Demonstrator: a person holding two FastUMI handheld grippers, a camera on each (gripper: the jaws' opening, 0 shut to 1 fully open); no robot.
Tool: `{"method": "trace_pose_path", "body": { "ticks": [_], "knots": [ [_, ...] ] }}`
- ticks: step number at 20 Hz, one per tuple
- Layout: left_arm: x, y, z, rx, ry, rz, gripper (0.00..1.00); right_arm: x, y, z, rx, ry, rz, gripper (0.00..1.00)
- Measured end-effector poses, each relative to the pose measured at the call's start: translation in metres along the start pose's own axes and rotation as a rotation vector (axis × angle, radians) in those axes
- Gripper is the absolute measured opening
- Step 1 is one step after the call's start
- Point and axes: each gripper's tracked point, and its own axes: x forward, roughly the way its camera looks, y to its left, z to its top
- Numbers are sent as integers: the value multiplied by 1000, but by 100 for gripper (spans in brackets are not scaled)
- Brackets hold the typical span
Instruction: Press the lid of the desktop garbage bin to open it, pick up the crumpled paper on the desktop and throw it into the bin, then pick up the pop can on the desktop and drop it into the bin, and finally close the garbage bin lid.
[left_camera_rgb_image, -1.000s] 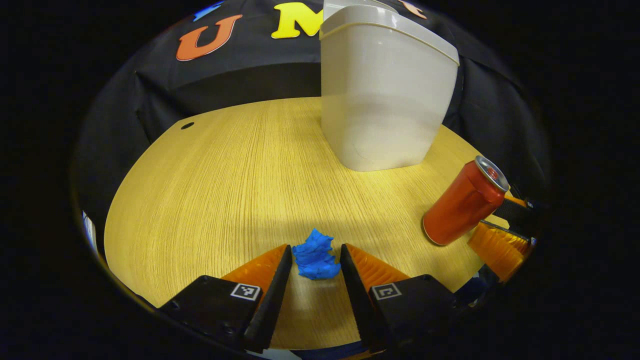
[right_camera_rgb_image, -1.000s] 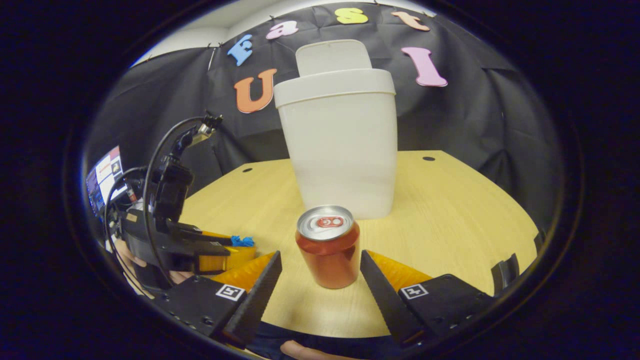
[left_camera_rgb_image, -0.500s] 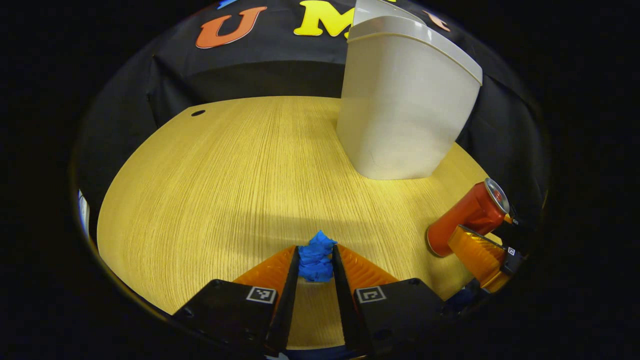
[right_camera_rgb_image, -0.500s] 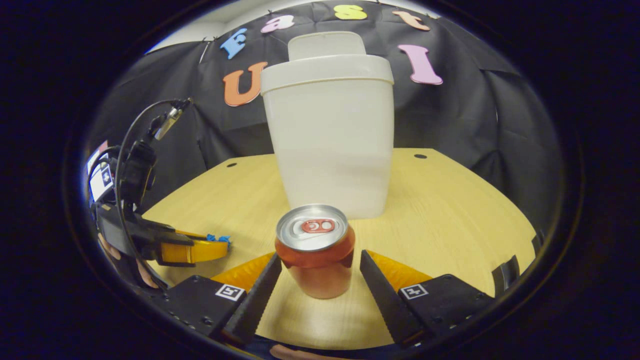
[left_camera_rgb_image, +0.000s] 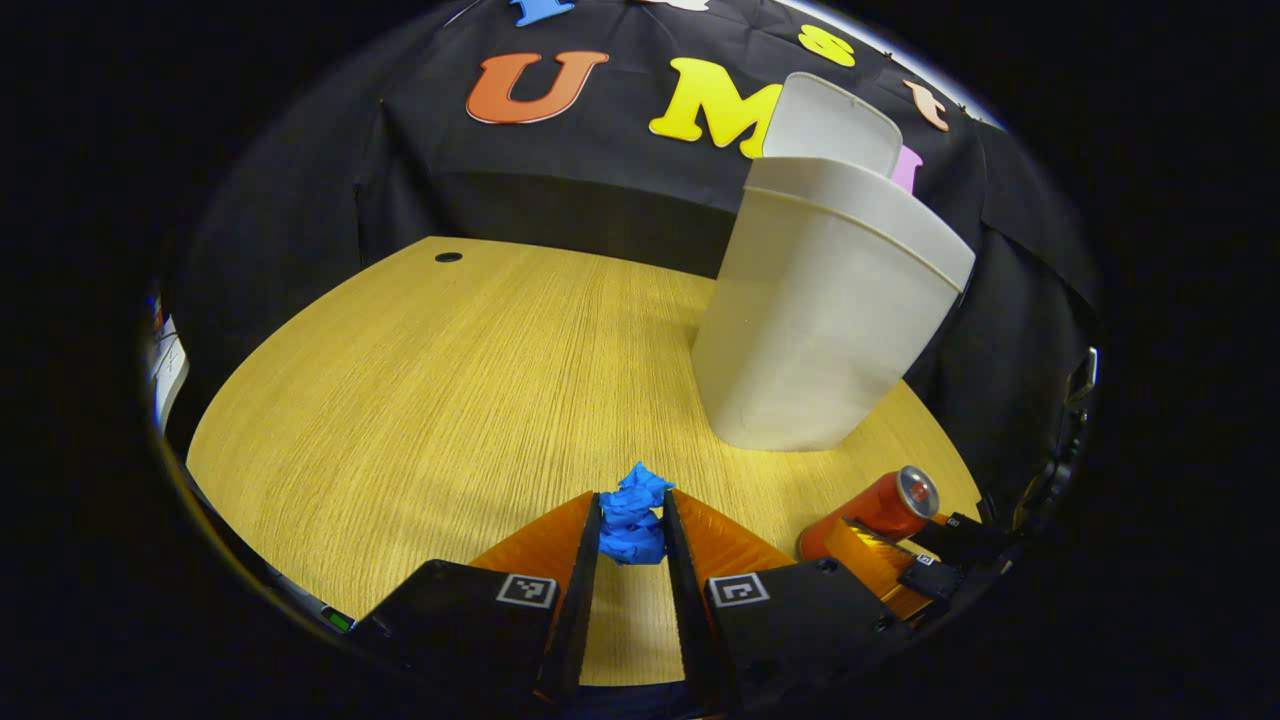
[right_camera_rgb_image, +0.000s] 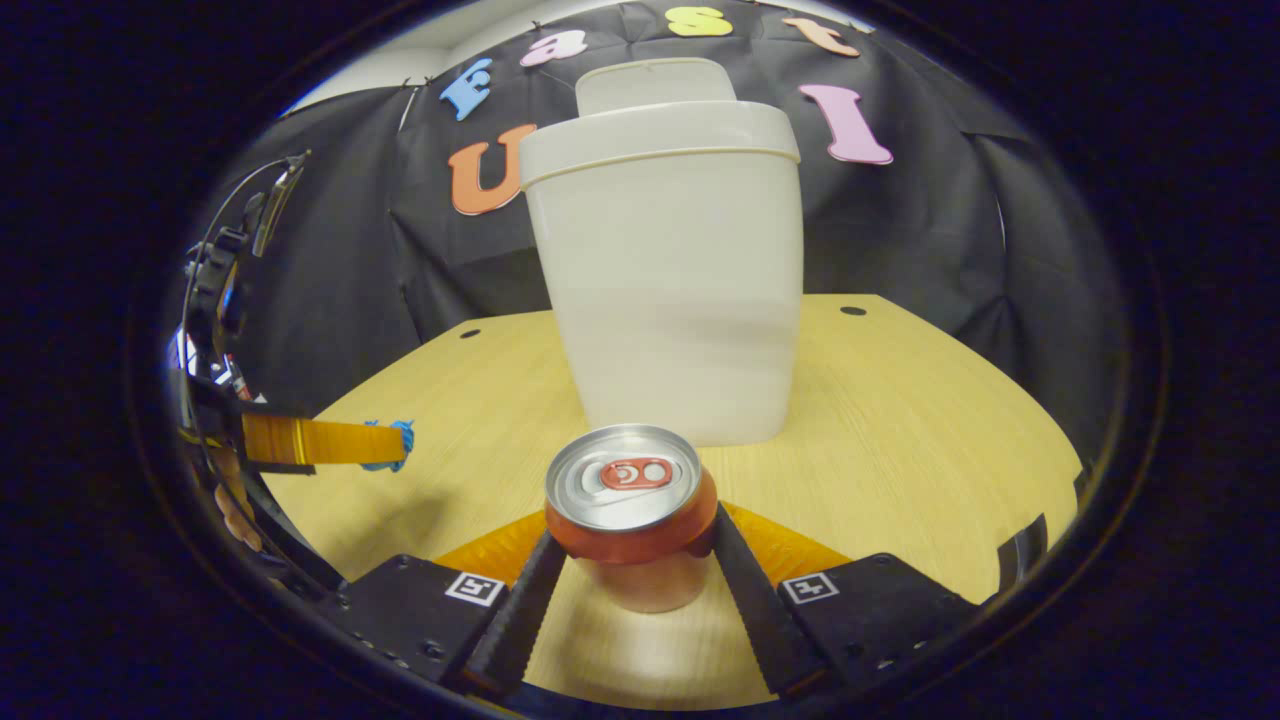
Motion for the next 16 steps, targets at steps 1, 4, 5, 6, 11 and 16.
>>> {"method": "trace_pose_path", "body": {
  "ticks": [1, 4, 5, 6, 11, 16],
  "knots": [
    [-8, 4, 6, 9, -25, 21, 41, 0, -1, -1, -10, -4, -1, 83],
    [-29, 15, 28, 34, -128, 81, 41, -13, -3, 15, -14, -38, 19, 82],
    [-39, 10, 30, 33, -159, 90, 41, -20, -4, 24, -15, -60, 23, 82],
    [-49, 7, 37, 36, -190, 102, 41, -28, -6, 35, -18, -88, 26, 82],
    [-80, -12, 73, 47, -307, 132, 41, -69, -18, 83, -42, -228, 52, 82],
    [-89, -37, 103, 79, -324, 146, 41, -102, -31, 100, -79, -301, 83, 80]
  ]
}}
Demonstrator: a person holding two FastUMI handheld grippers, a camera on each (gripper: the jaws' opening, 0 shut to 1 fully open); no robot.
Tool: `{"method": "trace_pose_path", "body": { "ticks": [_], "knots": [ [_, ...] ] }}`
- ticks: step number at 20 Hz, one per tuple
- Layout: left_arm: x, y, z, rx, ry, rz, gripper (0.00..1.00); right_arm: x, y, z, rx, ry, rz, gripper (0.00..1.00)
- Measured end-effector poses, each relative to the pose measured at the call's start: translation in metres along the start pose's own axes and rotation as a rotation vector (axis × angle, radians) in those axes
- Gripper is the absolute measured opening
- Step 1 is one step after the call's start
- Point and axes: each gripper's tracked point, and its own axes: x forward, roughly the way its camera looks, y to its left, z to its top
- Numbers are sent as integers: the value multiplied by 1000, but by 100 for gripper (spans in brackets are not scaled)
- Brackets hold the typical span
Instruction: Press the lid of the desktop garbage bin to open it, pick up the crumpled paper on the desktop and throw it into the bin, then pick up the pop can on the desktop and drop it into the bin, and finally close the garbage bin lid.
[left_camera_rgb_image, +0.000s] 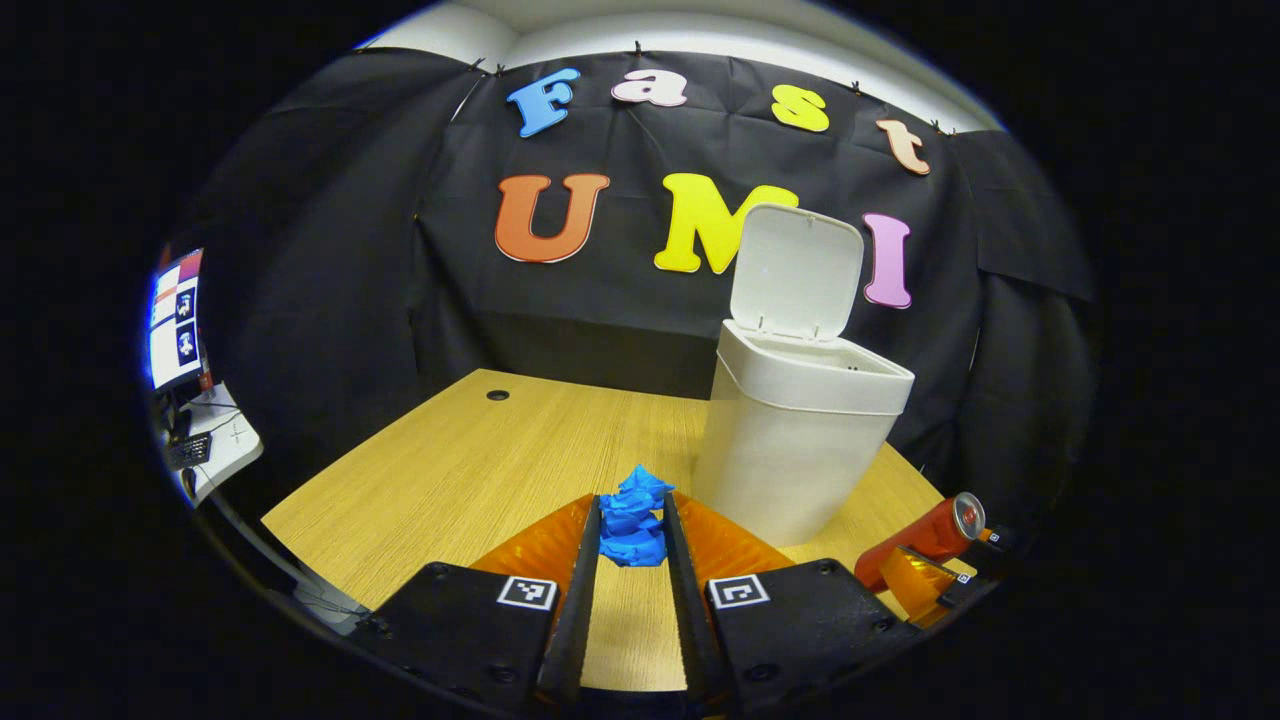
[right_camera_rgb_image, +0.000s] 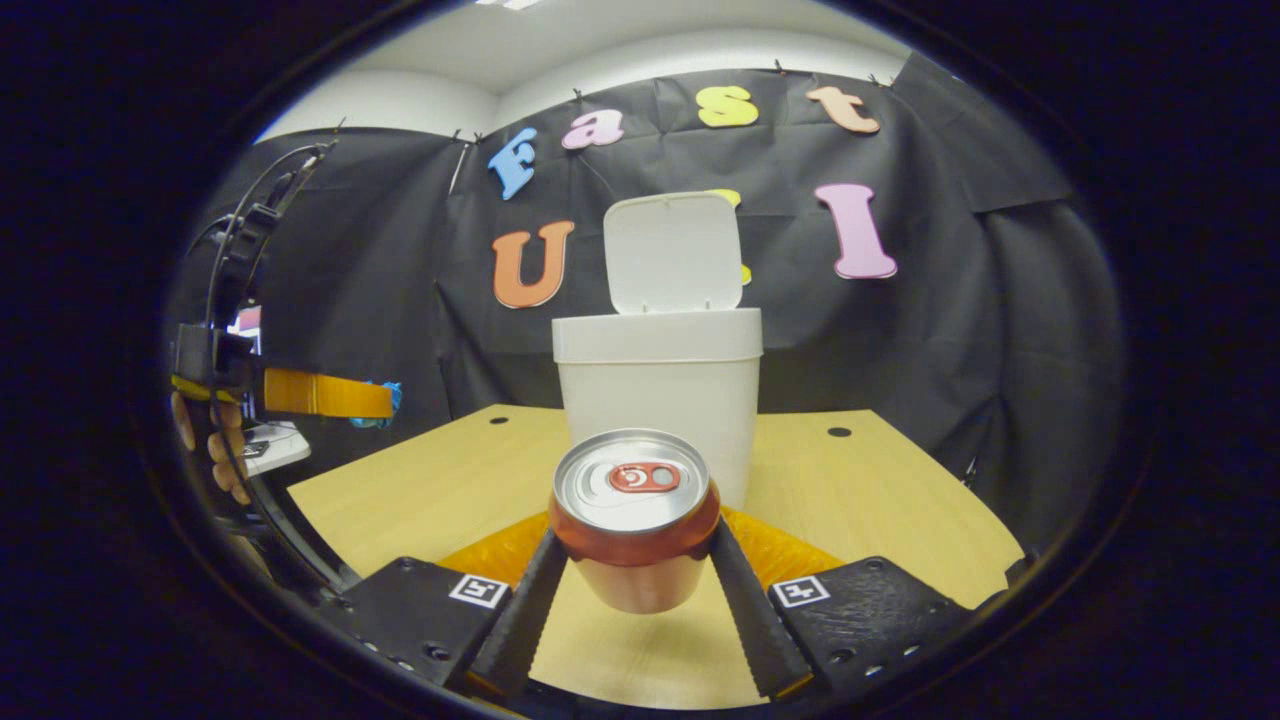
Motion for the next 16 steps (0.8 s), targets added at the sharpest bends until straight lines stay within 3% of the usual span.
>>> {"method": "trace_pose_path", "body": {
  "ticks": [4, 8, 10, 16],
  "knots": [
    [0, -25, 40, 26, -68, -18, 41, -19, -11, 25, -15, -67, 1, 80],
    [13, -49, 82, 43, -119, -11, 41, -31, -31, 43, -49, -135, -60, 81],
    [25, -62, 97, 63, -125, -11, 41, -35, -40, 46, -57, -142, -93, 80],
    [64, -103, 148, 54, -141, -8, 41, -38, -59, 50, 18, -126, -81, 80]
  ]
}}
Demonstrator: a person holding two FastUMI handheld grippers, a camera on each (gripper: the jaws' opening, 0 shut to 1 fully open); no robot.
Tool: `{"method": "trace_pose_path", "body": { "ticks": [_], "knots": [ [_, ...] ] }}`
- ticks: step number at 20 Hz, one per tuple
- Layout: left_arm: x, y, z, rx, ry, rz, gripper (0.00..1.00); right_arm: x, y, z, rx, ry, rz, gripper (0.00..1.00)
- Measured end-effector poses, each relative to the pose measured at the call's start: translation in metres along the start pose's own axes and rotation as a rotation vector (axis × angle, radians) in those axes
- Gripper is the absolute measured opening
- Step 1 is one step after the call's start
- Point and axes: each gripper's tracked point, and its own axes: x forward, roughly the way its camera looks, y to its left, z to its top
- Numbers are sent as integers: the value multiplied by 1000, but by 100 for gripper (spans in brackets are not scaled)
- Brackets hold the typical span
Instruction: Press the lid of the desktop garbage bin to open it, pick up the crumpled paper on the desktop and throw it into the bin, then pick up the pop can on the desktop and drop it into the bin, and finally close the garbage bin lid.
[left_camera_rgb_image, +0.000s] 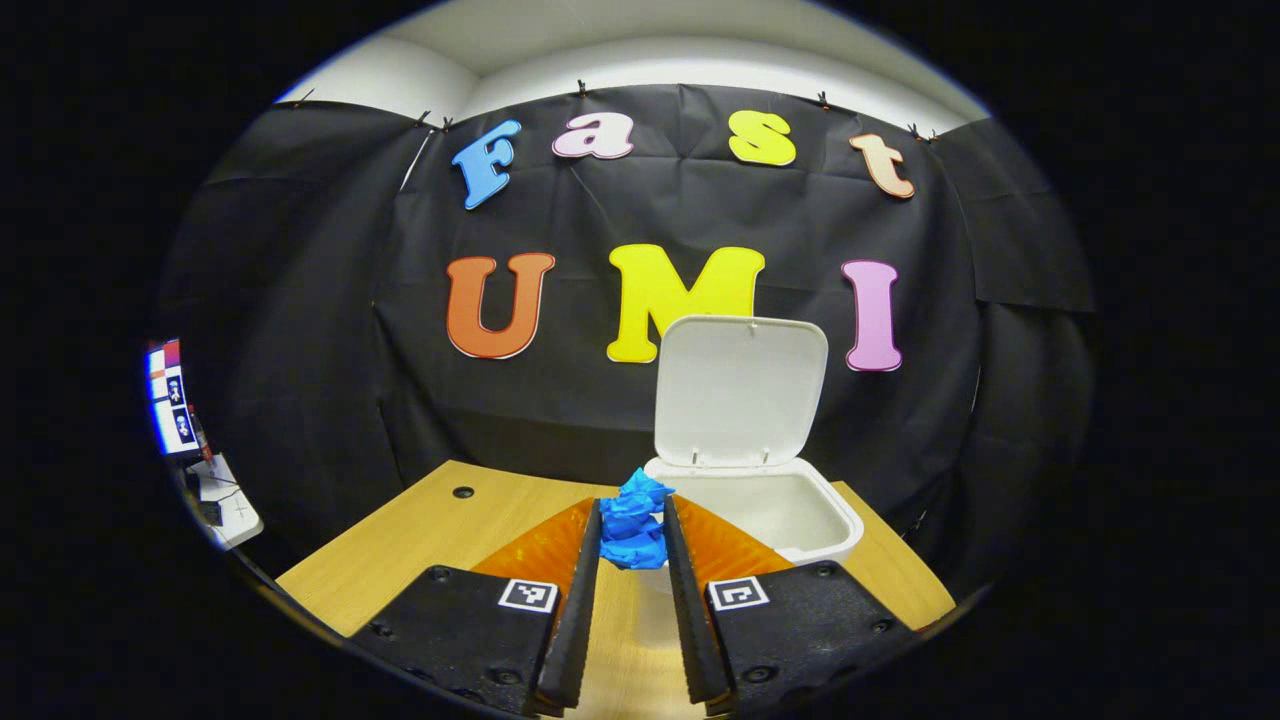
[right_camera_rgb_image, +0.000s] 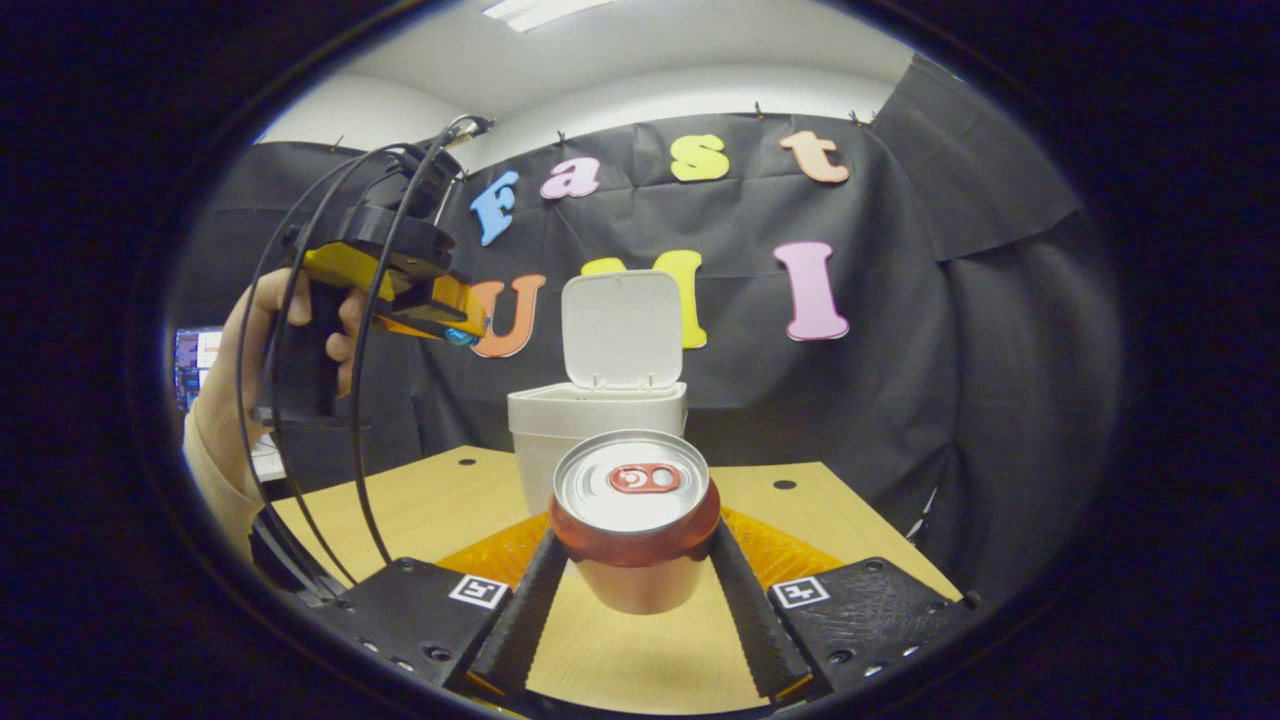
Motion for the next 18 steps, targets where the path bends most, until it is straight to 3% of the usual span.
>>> {"method": "trace_pose_path", "body": {
  "ticks": [2, 6, 9, 14, 18],
  "knots": [
    [21, -20, 10, -16, -2, -40, 41, 0, -7, 0, 21, 12, -7, 81],
    [65, -41, 21, -20, -3, -50, 41, -4, -8, 2, 23, 13, 6, 80],
    [92, -53, 16, 56, 4, -67, 41, -7, -21, 17, 45, -32, -2, 80],
    [102, -69, 4, 12, 37, -114, 44, -6, -46, 23, 59, -65, -79, 80],
    [99, -67, -7, 94, 49, -101, 49, -7, -47, 20, 82, -50, -81, 80]
  ]
}}
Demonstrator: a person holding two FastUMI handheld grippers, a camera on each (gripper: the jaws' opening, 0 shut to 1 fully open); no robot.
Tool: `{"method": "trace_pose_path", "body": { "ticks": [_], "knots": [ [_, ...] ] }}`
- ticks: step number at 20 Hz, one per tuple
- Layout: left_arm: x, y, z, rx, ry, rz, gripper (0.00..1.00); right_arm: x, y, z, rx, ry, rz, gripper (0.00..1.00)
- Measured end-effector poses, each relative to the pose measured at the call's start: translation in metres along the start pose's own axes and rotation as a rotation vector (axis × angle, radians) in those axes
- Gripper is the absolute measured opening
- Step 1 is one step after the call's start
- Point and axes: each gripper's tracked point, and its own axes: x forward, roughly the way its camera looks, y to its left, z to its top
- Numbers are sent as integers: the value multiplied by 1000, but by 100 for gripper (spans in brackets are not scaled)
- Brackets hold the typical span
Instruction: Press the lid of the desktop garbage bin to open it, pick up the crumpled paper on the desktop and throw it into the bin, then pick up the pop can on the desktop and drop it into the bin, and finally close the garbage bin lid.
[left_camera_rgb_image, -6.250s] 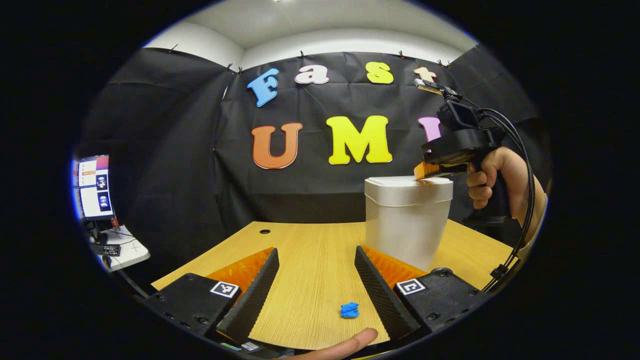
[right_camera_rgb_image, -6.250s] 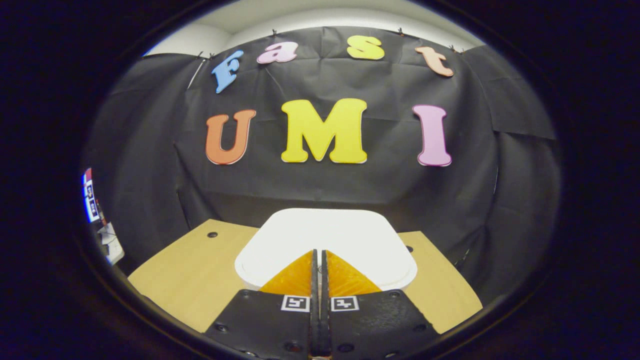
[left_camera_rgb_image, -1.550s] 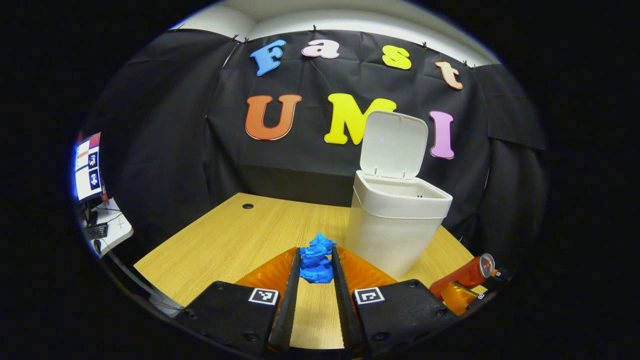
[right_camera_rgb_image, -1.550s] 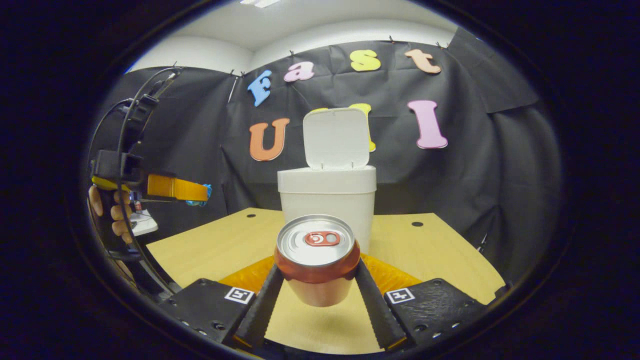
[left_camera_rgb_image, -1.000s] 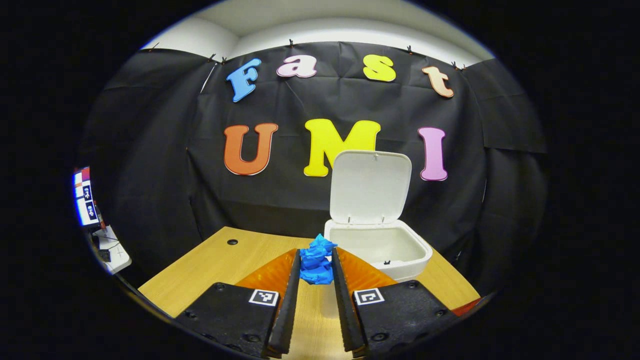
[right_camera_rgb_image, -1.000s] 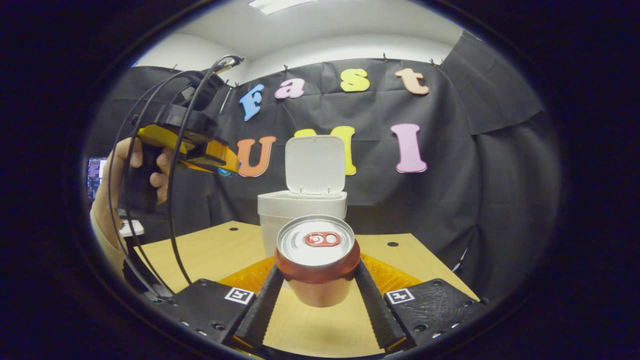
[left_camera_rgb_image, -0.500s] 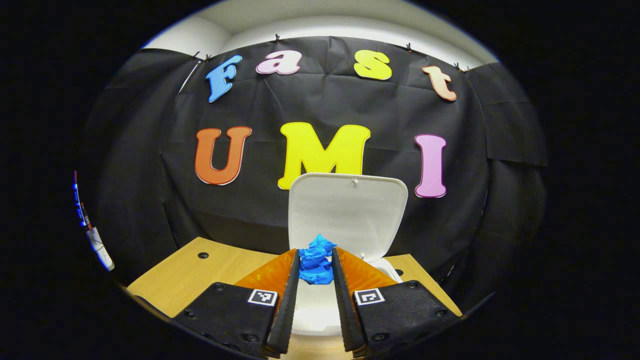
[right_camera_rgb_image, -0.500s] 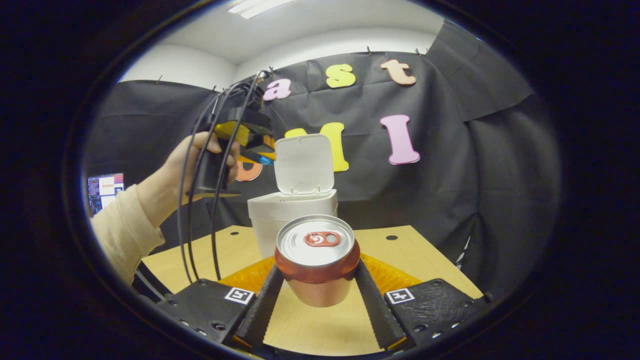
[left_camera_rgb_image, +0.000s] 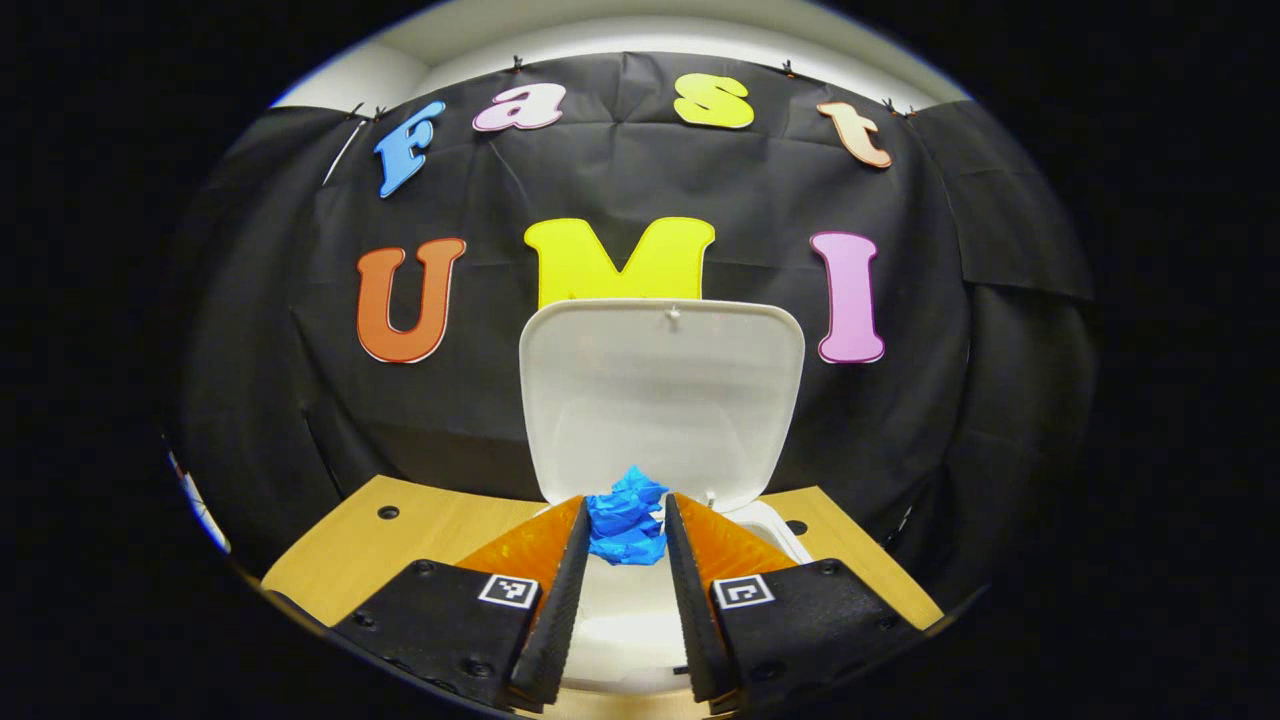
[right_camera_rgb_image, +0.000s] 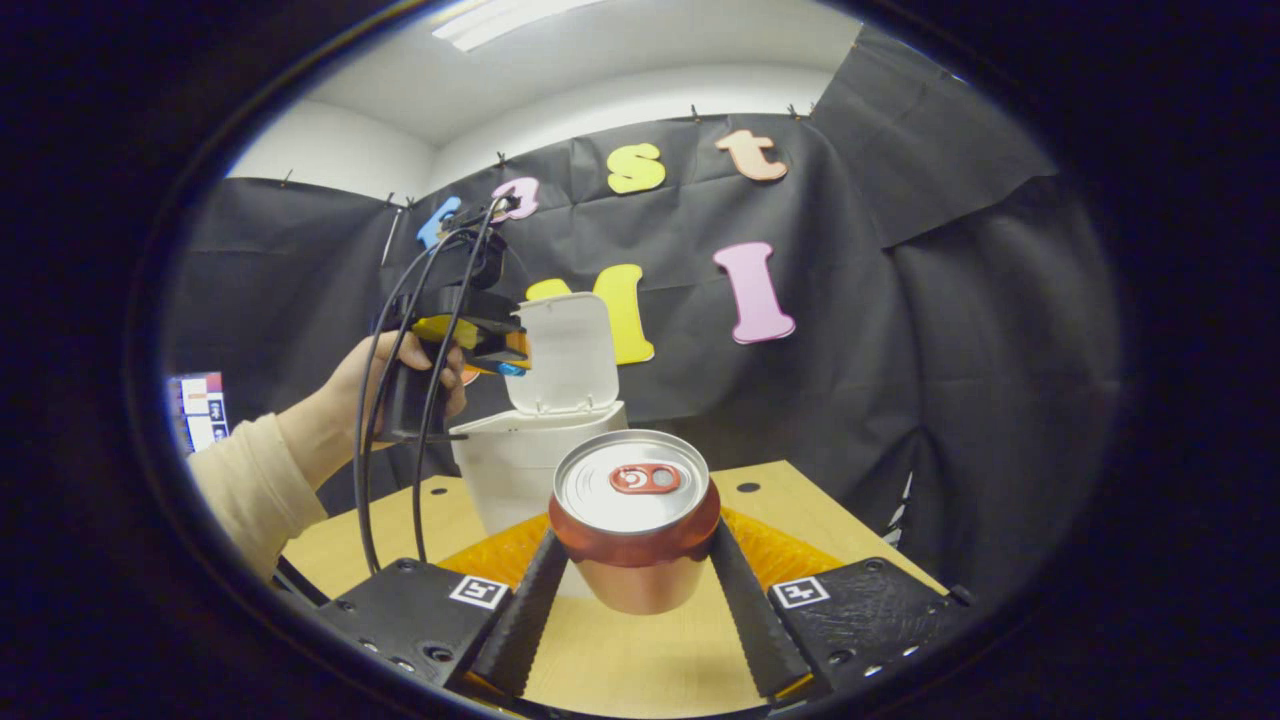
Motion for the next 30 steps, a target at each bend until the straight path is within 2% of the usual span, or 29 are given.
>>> {"method": "trace_pose_path", "body": {
  "ticks": [1, 2, 4, 7, 9, 12, 17, 24, 30],
  "knots": [
    [-1, -4, -4, 28, 6, -11, 53, -1, -1, 2, -8, -6, -3, 80],
    [-5, -7, -11, 55, 16, -30, 66, -2, -2, 4, -19, -14, -9, 80],
    [-12, -3, -19, 121, 7, -21, 83, -1, -6, 4, -30, -26, -30, 80],
    [-24, 8, -23, 203, -55, 14, 84, 2, -5, 0, -37, -21, -37, 80],
    [-34, 8, -31, 207, -89, -8, 93, 4, -4, -3, -46, -12, -45, 81],
    [-57, 16, -34, 168, -138, -28, 92, 5, -8, -3, -68, -16, -71, 80],
    [-94, 46, -39, 120, -206, 7, 96, 4, -14, -4, -98, -19, -130, 81],
    [-134, 85, -55, 52, -227, 48, 95, -10, -8, -2, -122, -29, -138, 81],
    [-146, 109, -97, -2, -214, 103, 95, -12, -10, 8, -131, -29, -142, 81]
  ]
}}
